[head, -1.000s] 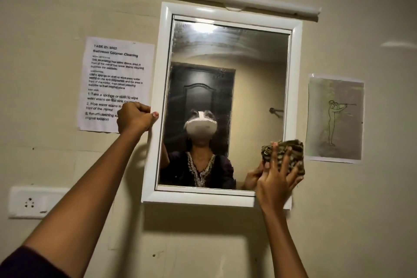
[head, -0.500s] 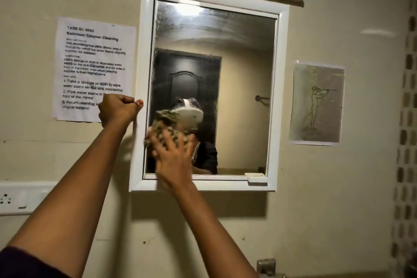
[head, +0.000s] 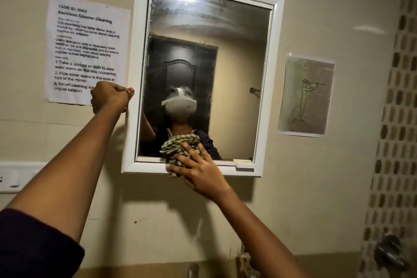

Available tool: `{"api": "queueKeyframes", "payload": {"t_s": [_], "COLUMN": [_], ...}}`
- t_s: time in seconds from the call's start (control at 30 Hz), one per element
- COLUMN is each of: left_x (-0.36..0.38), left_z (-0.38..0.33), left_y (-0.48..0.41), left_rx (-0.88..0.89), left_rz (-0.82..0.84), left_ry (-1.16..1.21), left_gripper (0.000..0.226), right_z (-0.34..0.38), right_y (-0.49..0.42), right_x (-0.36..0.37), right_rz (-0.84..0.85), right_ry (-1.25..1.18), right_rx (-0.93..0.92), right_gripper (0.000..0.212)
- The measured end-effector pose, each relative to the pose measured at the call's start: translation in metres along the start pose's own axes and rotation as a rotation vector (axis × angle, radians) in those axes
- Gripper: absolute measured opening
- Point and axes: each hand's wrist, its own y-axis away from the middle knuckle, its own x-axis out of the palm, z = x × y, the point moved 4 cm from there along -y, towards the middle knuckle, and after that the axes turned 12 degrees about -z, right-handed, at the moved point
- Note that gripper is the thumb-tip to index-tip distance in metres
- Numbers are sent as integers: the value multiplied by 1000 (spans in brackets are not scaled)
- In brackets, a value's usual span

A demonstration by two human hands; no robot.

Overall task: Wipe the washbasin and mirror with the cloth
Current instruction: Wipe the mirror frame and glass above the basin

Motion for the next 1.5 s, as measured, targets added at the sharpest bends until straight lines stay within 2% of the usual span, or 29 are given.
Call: {"api": "queueKeyframes", "payload": {"t_s": [0.2,0.33,0.43,0.5,0.57,0.63,0.77,0.93,1.07,1.17,1.27,1.37,1.5], "left_x": [-3,-4,-6,-6,-6,-4,-3,-3,-4,-6,-6,-6,-5], "left_z": [-5,-3,12,24,31,30,30,35,35,34,34,33,31], "left_y": [12,18,25,29,30,29,29,33,36,36,37,37,38], "left_rx": [88,117,161,169,182,205,212,234,218,200,183,172,205], "left_rz": [-89,-82,-43,-26,-37,-61,-88,-110,-106,-82,-88,-89,-110], "left_ry": [-130,-140,-167,-171,-161,-159,-150,-134,-110,-113,-112,-132,-188], "left_gripper": [29,32,37,38,39,38,38,36,35,35,34,32,23], "right_z": [-58,-62,-57,-65,-84,-105,-114,-93,-85,-74,-54,-30,8], "right_y": [60,62,58,55,56,62,76,113,114,117,109,89,59], "right_x": [-29,-33,-30,-33,-38,-42,-39,-17,-9,-10,-7,-1,11], "right_rz": [-71,-107,-195,-276,-343,-352,-321,-466,-469,-532,-601,-591,-390], "right_ry": [53,55,63,43,-27,-54,12,-106,-184,-259,-332,-406,-476], "right_rx": [268,322,357,475,671,795,747,1082,1322,1473,1532,1551,1306], "right_gripper": [58,50,43,43,43,44,49,49,41,41,43,39,39]}}
